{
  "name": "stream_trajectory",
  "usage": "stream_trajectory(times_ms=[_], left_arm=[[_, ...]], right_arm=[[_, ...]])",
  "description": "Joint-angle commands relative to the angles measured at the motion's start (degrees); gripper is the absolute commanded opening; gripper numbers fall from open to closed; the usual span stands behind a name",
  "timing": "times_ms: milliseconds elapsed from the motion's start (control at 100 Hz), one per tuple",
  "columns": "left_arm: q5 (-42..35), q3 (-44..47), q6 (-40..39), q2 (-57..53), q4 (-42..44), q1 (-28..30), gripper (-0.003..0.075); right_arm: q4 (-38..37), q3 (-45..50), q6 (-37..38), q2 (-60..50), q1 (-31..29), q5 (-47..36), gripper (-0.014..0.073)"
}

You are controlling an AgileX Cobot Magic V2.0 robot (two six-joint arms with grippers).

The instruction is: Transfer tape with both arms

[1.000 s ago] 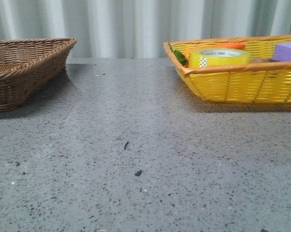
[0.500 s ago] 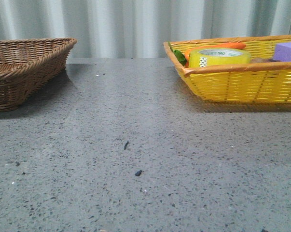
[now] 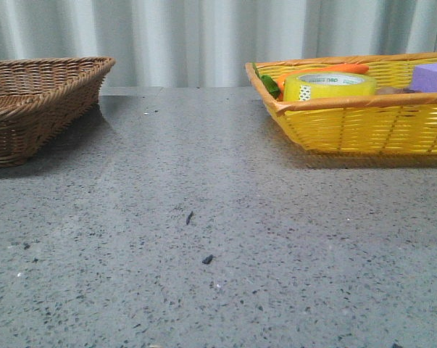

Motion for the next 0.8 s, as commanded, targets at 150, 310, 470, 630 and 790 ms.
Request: stream_trajectory(times_ms=[150, 310, 470, 630, 790], left_arm=[[-3.01, 0.49, -0.43, -1.58, -0.41, 0.02, -0.002], [-3.3, 0.49, -0.43, -1.58, -0.41, 0.02, -0.002], [-4.49, 0.26, -0.43, -1.58, -0.41, 0.02, -0.002], [-3.59, -2.94, -0.43, 1.45, 0.53, 0.02, -0.002], [2.05, -11.18, -0.43, 10.03, 4.2, 0.02, 0.0004]], right_arm=[[0.26, 1.27, -0.46, -1.07, -0.32, -4.3, -0.0064], [0.26, 1.27, -0.46, -1.07, -0.32, -4.84, -0.0064], [8.75, 1.14, 0.46, -1.07, -0.32, -7.08, -0.0064], [9.9, -2.58, -0.51, -0.18, -0.32, -6.2, -0.0027], [3.36, -12.37, -2.61, 7.86, -0.32, 1.24, 0.0041]])
